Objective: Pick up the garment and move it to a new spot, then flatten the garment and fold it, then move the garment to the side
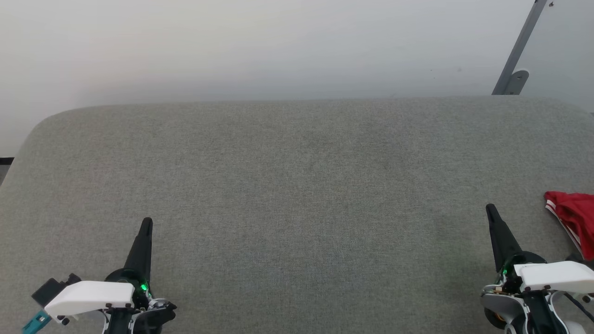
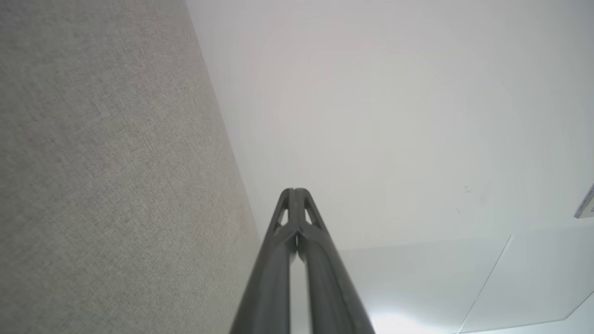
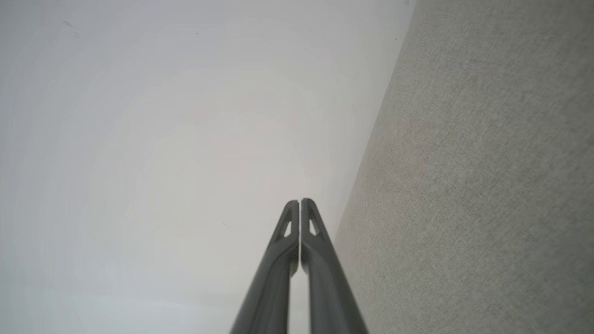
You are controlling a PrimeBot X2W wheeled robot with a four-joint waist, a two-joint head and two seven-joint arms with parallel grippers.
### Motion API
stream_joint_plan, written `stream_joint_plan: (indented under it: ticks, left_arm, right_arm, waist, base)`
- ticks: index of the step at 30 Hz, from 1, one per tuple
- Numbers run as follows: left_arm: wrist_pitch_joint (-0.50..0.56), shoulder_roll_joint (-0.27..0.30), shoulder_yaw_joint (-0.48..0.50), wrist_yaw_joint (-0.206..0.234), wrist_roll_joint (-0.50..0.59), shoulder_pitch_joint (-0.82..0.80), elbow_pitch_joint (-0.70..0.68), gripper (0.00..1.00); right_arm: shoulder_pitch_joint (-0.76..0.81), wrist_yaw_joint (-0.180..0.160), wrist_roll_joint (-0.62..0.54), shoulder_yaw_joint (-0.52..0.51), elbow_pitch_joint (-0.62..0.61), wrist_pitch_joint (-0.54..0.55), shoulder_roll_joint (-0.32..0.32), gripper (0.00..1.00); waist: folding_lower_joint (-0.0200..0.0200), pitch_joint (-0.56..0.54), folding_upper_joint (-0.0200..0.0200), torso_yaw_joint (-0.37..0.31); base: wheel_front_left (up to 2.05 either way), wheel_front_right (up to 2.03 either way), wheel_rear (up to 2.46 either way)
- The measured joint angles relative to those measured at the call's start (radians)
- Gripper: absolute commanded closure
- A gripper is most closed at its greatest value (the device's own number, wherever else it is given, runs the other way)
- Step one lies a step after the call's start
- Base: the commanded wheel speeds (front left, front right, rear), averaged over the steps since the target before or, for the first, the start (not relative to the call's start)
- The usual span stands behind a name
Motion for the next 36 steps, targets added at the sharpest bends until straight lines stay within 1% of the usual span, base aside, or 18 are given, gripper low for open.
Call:
stream_joint_plan:
  ticks: [18,36]
  left_arm:
    - [0.035,-0.010,0.018,0.000,-0.106,-0.022,0.013,1.00]
    - [0.038,-0.013,0.023,0.000,-0.107,-0.024,0.013,1.00]
  right_arm:
    - [-0.013,0.000,0.103,-0.004,0.010,0.026,0.011,1.00]
    - [-0.016,0.000,0.106,-0.004,0.011,0.027,0.011,1.00]
  waist:
    - [0.0000,-0.003,0.0000,-0.003]
    - [0.0000,-0.003,0.0000,-0.003]
  base:
    - [0.00,0.00,0.00]
    - [0.00,0.00,0.00]
